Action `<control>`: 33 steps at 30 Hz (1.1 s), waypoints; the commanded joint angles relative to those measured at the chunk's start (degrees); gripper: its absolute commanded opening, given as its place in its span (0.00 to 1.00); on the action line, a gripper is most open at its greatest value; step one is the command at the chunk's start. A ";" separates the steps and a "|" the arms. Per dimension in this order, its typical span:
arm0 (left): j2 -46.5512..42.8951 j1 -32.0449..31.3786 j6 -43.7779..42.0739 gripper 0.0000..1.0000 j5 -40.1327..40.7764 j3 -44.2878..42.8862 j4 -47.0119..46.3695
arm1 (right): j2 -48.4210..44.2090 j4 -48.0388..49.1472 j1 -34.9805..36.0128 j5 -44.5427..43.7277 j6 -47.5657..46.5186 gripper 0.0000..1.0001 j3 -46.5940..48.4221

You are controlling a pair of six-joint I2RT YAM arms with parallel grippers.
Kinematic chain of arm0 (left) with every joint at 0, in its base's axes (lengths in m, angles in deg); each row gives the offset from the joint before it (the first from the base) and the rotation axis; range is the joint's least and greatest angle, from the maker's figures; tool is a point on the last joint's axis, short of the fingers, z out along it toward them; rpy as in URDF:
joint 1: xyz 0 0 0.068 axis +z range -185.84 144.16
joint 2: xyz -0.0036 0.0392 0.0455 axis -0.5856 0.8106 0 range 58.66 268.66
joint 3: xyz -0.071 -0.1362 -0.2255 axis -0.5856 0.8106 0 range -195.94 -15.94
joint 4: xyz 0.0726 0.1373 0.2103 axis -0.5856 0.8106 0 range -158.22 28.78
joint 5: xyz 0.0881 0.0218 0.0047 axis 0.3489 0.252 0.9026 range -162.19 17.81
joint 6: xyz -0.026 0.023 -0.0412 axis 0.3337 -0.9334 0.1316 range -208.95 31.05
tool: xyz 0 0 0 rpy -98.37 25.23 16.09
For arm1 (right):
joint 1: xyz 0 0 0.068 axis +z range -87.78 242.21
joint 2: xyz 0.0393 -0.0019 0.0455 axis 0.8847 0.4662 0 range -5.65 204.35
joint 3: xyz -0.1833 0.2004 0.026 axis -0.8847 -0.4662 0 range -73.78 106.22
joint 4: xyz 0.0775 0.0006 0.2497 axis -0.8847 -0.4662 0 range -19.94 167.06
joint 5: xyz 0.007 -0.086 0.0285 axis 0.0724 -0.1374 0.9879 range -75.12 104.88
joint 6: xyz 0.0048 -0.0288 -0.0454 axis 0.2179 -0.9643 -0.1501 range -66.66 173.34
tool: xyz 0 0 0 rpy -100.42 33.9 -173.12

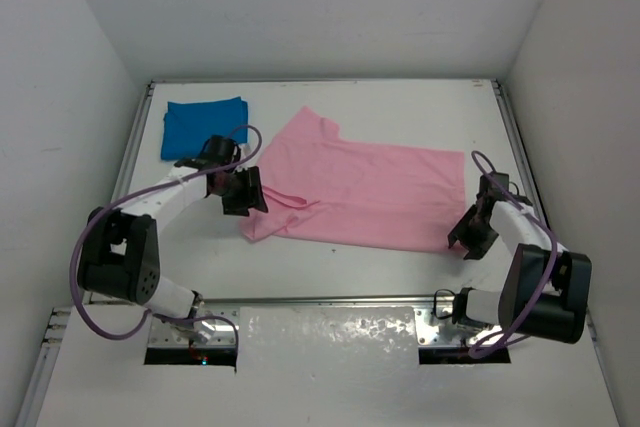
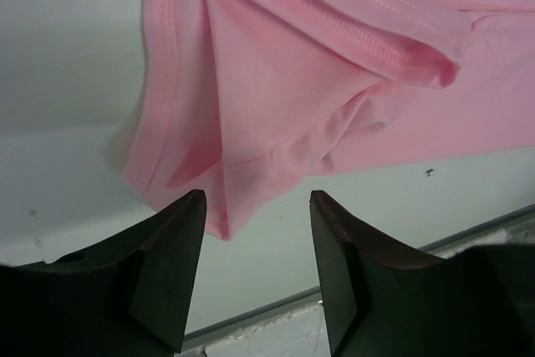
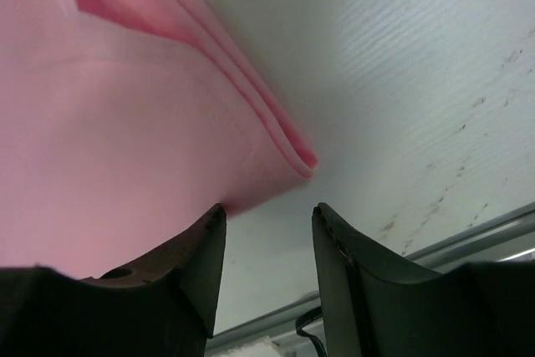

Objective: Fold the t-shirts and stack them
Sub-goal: Fold the flattened tshirt in 1/3 of the way

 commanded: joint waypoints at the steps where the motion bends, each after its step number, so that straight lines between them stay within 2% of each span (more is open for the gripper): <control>1: 1.48 -0.76 0.76 0.51 -1.64 1.31 -3.82 | 2.04 3.89 0.09 -2.58 1.79 0.44 -0.14; 4: 2.89 -0.84 0.76 0.51 -0.06 1.94 -4.09 | 3.62 5.21 0.09 -3.28 1.53 0.38 -0.85; 7: 3.60 -0.84 0.41 0.51 1.26 1.67 -3.91 | 4.50 5.30 0.09 -5.12 0.13 0.11 -0.67; 9: 3.68 -0.84 0.24 0.51 1.70 0.97 -3.39 | 4.86 4.68 0.09 -6.18 -0.67 0.03 -0.06; 19: -0.01 -1.11 -0.91 0.50 0.66 0.53 -0.13 | 6.96 4.50 -0.61 -7.15 -5.50 0.03 2.66; 33: 7.10 -2.51 -0.38 0.48 -1.72 0.88 -5.75 | 7.93 4.24 -0.61 -6.36 -7.35 0.03 4.60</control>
